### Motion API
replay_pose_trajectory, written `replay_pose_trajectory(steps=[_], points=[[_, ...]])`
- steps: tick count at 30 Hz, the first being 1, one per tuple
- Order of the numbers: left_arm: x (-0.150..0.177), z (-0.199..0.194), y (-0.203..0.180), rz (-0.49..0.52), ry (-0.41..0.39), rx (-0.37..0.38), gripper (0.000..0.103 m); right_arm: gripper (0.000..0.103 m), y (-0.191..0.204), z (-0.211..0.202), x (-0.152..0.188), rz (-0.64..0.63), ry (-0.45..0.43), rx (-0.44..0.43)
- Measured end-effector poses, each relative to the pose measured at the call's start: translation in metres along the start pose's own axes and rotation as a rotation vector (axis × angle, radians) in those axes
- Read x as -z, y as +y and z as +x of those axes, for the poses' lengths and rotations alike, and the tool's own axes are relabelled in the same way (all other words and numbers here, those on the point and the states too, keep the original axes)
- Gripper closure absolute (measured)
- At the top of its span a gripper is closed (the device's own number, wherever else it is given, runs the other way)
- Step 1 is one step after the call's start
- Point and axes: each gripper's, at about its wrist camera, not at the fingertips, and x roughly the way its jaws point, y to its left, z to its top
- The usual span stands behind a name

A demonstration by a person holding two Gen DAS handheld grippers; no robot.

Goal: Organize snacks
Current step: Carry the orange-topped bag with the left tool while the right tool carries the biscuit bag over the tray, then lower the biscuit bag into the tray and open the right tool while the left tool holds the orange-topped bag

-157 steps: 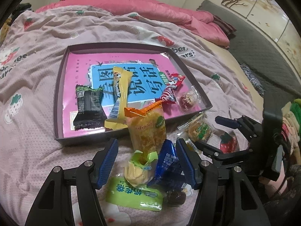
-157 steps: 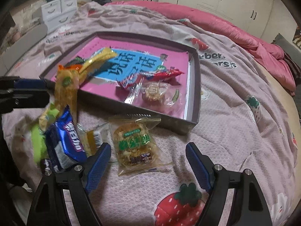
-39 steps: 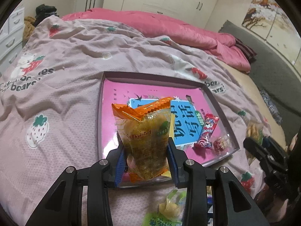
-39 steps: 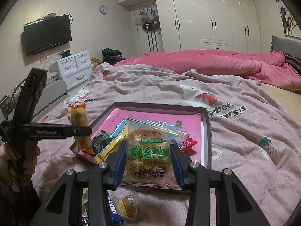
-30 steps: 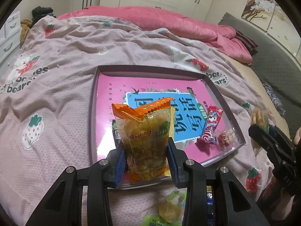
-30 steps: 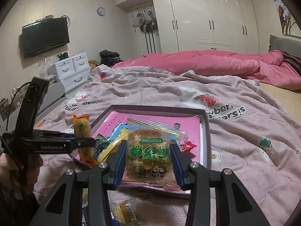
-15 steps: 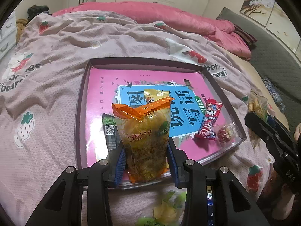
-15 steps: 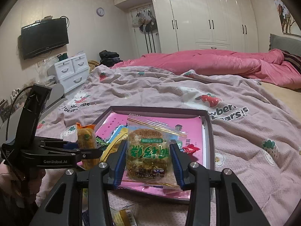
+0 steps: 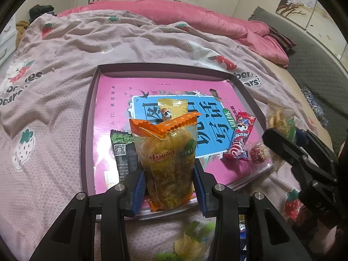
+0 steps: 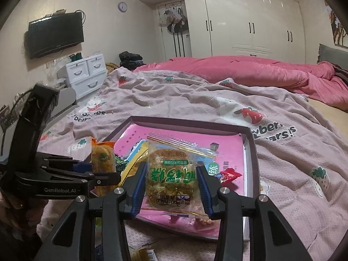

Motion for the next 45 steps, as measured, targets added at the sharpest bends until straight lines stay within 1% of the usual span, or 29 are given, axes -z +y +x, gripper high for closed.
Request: replay_pose_trajectory(steps=[23, 45], points=[[-0.001, 0.004, 0.0, -0.001, 0.005, 0.012, 0.062, 0.059, 0.008, 0.033, 0.006, -0.042, 0.082, -0.037], [-0.002, 0.006, 0.001, -0.003, 0.008, 0.017, 0.062, 0.058, 0.017, 0.051, 0.014, -0.081, 0.14, -0.073]])
